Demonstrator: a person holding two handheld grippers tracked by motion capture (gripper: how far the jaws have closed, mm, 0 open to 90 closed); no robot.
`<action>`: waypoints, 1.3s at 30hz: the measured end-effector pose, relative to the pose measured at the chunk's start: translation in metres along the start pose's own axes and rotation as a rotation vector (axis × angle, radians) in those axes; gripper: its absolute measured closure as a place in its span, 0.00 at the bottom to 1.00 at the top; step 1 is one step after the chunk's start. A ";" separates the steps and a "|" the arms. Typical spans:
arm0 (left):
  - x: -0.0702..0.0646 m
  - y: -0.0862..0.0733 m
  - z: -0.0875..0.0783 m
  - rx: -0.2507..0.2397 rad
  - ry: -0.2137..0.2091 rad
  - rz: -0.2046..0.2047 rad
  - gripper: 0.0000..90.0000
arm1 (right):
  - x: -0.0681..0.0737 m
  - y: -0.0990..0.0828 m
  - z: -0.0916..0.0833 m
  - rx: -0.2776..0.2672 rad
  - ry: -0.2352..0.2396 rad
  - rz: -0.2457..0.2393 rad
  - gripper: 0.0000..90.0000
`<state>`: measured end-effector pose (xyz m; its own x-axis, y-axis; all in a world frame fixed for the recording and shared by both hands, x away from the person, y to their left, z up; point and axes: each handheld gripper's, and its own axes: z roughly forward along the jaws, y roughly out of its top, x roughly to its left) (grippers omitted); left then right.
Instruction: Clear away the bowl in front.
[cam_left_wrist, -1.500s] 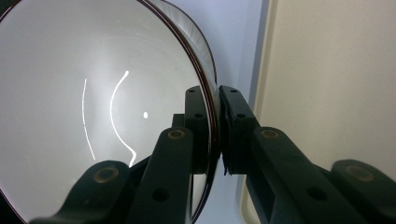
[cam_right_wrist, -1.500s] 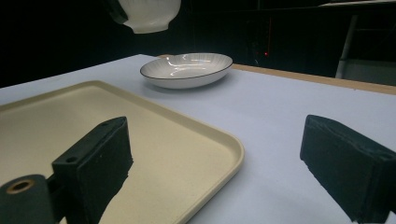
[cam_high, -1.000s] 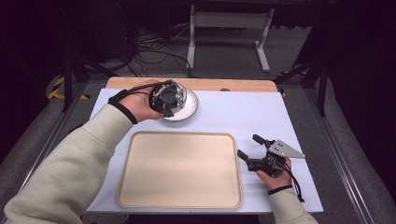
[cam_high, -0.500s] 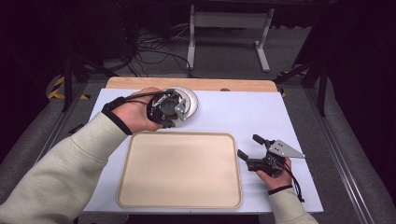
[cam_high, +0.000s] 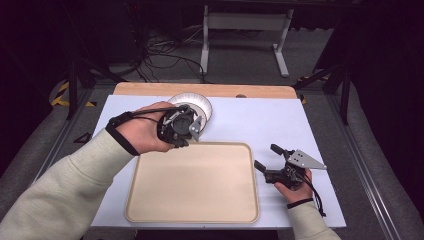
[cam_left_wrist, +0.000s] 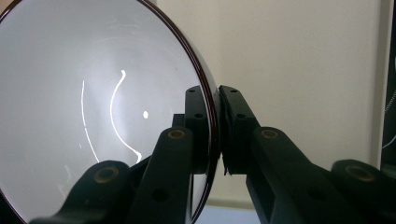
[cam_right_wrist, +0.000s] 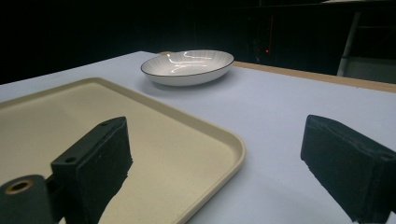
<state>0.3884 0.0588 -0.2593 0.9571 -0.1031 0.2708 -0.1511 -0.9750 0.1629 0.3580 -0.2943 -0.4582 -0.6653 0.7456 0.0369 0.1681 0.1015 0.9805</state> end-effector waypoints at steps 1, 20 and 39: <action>-0.002 0.001 -0.001 0.003 -0.002 0.004 0.93 | 0.000 0.000 0.000 0.000 0.000 0.000 0.10; -0.043 0.012 0.020 -0.002 -0.055 0.102 0.93 | 0.000 0.000 0.000 0.003 0.000 -0.003 0.10; -0.066 0.014 0.054 0.004 -0.088 0.134 0.93 | 0.001 0.000 0.000 0.003 0.002 -0.008 0.10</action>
<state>0.3363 0.0416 -0.3261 0.9464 -0.2493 0.2054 -0.2783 -0.9521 0.1268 0.3575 -0.2937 -0.4581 -0.6680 0.7436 0.0291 0.1645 0.1094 0.9803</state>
